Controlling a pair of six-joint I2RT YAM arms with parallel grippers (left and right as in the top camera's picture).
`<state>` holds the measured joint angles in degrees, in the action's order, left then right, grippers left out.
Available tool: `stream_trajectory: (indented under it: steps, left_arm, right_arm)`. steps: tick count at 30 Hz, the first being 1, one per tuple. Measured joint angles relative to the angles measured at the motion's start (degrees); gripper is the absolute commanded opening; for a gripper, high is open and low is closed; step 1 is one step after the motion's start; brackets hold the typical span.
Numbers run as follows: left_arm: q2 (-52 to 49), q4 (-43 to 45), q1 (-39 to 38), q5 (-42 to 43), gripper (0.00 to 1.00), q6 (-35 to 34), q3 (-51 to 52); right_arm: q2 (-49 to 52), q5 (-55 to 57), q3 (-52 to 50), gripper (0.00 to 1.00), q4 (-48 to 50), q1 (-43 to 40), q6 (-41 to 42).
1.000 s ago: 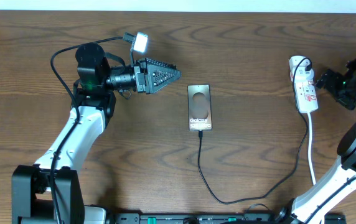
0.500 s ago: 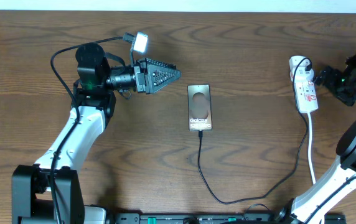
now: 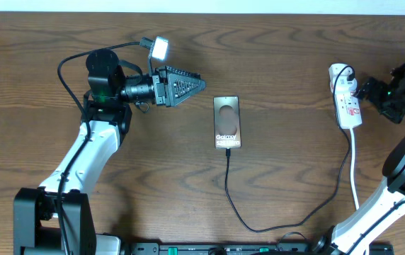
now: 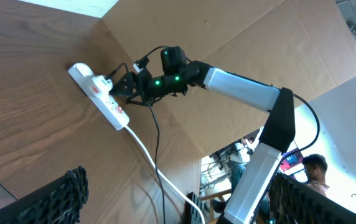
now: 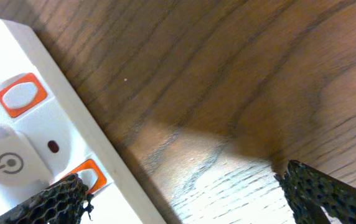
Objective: Plug charger to phone and switch on socket
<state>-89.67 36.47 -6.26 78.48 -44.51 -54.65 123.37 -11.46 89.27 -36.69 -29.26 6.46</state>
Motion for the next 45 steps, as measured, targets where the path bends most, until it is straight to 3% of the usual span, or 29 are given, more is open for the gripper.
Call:
stream_trajectory:
  steps: [45]
  left_arm:
    - [0.0, 0.0, 0.0, 0.0, 0.93, 0.0, 0.0]
  right_arm:
    - [0.87, -2.05, 0.48, 0.99, -1.07, -0.07, 0.52]
